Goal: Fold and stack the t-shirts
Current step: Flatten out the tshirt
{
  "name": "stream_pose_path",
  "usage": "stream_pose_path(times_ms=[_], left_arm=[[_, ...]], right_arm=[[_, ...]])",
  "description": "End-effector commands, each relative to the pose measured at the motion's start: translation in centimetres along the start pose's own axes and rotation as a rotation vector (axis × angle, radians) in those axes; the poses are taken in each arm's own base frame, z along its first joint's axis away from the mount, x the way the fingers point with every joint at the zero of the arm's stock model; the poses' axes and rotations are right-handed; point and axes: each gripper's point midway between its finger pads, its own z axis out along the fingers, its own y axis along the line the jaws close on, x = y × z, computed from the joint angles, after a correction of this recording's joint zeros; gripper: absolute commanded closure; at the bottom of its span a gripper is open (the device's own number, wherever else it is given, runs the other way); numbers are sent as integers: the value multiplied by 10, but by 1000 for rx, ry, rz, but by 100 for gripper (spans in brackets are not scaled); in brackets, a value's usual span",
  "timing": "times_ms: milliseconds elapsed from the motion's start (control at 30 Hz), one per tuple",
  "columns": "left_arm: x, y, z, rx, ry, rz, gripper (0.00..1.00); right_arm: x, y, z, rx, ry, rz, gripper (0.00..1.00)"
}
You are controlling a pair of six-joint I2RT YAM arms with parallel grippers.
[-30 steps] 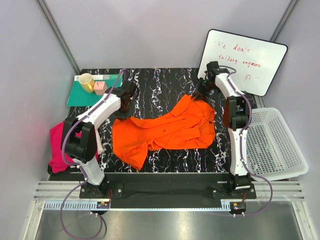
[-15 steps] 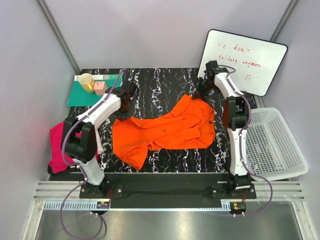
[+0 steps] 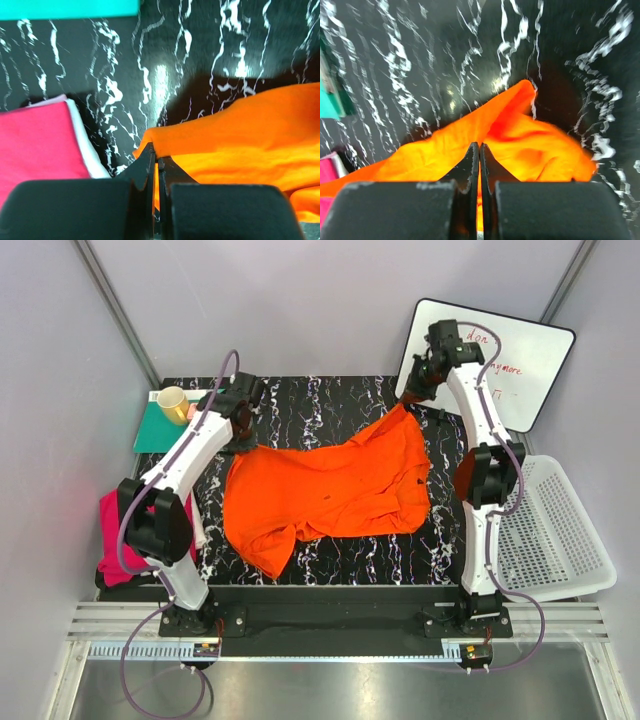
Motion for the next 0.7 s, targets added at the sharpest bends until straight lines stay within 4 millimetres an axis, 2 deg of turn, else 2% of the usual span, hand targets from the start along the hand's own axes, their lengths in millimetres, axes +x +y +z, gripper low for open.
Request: stream_pose_path(times_ms=[0,200,333,367,433,467,500,533,567,600,633,667], left_arm=[[-23,23,-20,-43,-72,-42,100],[-50,62,-38,-77,-130,-132,100],[-74,69,-68,-51,-228,-164,100],[-78,68,-79,-29,-257,-187,100],[-85,65,-100,25,-316,-221,100],[-86,64,-107,46,-340,-240,100],[-83,62,-110,60,-350,-245,100],[-87,63,-127,87,-409,-261,100],[-86,64,-133,95,-433,-268,100],[-82,64,-131,98,-442,-264,100],[-78,68,-147,107,-484,-269,100],[-74,70,-152,104,-503,-262,100]], right_arm=[[-22,3,-56,39,-111,-73,100],[-37,-15,-85,108,-176,-101,100],[-44,1,-115,45,-230,-99,100],[-47,8,-131,26,-262,-99,100],[-45,17,-146,-9,-279,-100,100],[-44,23,-164,-28,-305,-107,100],[-42,26,-173,-44,-313,-111,100],[-39,30,-182,-53,-323,-123,100],[-33,33,-202,-67,-347,-137,100],[-29,35,-212,-72,-360,-148,100],[-24,32,-212,-65,-355,-167,100],[-17,38,-244,-89,-412,-189,100]])
